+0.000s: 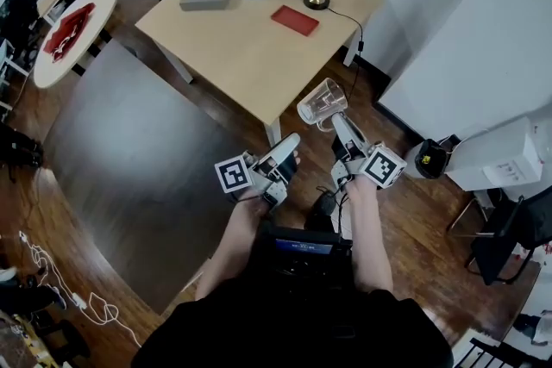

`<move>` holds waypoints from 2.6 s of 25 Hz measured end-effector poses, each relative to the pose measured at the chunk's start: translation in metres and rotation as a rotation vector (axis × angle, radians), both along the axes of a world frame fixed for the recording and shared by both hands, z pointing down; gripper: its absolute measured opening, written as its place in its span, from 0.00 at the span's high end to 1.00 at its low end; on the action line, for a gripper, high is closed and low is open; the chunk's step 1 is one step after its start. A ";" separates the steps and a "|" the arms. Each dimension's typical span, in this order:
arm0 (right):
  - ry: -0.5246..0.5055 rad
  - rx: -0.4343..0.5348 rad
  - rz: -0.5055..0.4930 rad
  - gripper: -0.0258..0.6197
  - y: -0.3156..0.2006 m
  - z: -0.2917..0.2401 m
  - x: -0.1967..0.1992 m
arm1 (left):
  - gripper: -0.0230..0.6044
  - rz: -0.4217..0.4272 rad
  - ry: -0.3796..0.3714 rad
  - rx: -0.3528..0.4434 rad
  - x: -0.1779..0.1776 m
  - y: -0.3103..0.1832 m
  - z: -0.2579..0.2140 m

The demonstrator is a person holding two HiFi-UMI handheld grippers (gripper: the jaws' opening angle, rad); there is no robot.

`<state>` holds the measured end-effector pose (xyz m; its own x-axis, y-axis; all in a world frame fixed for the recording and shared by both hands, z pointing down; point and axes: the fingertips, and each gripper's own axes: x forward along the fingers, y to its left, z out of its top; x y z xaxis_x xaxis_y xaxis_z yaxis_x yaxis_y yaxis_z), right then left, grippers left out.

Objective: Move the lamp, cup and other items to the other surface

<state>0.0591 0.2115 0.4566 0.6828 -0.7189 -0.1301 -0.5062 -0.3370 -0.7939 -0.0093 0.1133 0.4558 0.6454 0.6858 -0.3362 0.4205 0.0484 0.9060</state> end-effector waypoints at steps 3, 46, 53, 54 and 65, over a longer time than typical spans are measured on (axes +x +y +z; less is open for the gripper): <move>0.008 0.008 -0.015 0.85 0.027 -0.002 0.036 | 0.78 -0.005 -0.005 0.019 0.036 0.032 0.000; 0.000 -0.081 -0.039 0.85 0.166 0.031 0.353 | 0.78 -0.035 -0.040 -0.019 0.378 0.171 0.025; -0.025 -0.068 -0.137 0.85 0.085 0.045 0.428 | 0.78 -0.114 -0.058 -0.029 0.448 0.102 0.034; -0.025 -0.073 -0.148 0.85 0.075 0.048 0.435 | 0.78 -0.125 -0.060 -0.029 0.454 0.092 0.035; -0.019 -0.152 -0.271 0.85 -0.029 0.064 0.481 | 0.78 -0.287 -0.088 -0.036 0.477 -0.010 0.036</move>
<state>0.5402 0.1830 0.5209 0.4650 -0.8853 0.0039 -0.5795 -0.3077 -0.7547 0.4680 0.1036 0.4917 0.8391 0.4598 -0.2905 0.3411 -0.0287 0.9396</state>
